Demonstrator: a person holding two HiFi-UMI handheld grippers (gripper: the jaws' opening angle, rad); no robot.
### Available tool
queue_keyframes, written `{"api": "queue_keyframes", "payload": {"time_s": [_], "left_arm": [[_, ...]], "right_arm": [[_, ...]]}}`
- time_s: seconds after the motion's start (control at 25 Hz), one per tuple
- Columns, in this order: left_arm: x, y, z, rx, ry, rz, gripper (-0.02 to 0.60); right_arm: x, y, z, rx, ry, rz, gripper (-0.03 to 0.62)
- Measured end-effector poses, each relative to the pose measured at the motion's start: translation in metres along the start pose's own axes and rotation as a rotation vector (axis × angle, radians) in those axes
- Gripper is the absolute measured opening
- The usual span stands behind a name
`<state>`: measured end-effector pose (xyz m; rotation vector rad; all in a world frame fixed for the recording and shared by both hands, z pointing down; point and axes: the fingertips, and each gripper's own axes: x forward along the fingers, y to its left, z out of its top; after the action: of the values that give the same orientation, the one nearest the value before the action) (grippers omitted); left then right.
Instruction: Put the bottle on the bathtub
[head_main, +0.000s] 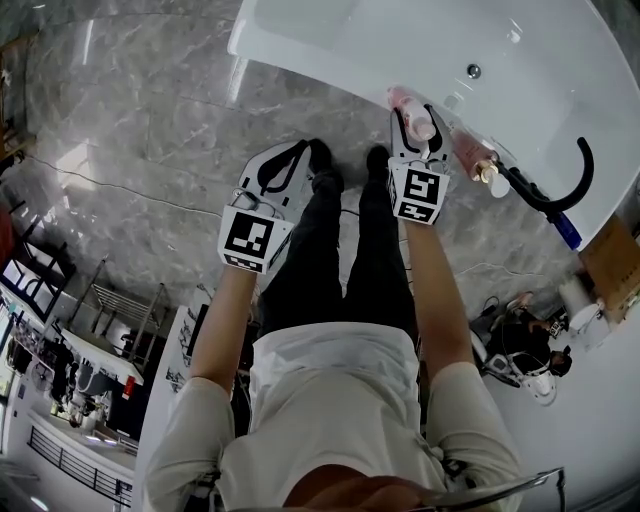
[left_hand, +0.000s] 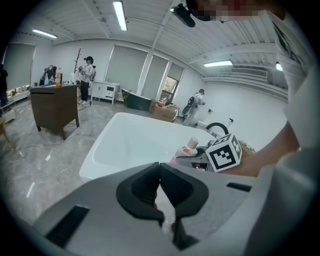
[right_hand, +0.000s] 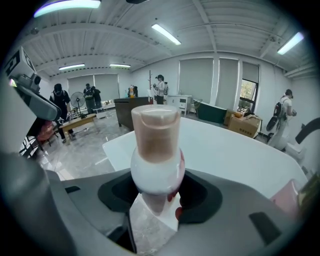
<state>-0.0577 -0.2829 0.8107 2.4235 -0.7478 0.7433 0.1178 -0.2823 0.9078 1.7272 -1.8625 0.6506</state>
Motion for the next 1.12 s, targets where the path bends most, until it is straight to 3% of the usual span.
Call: {"api": "queue_keyframes", "payload": {"time_s": [0.36, 0.6, 1.12], "left_arm": [[-0.014, 0.010, -0.008, -0.008, 0.017, 0.020, 0.008], [-0.021, 0.011, -0.010, -0.006, 0.021, 0.028, 0.008], [-0.081, -0.018, 0.007, 0.033, 0.009, 0.017, 0.008]], "right_arm": [[-0.002, 0.001, 0.003, -0.001, 0.006, -0.019, 0.242], [-0.004, -0.001, 0.001, 0.021, 0.018, -0.011, 0.287], [-0.083, 0.012, 0.046, 0.004, -0.034, -0.039, 0.290]]}}
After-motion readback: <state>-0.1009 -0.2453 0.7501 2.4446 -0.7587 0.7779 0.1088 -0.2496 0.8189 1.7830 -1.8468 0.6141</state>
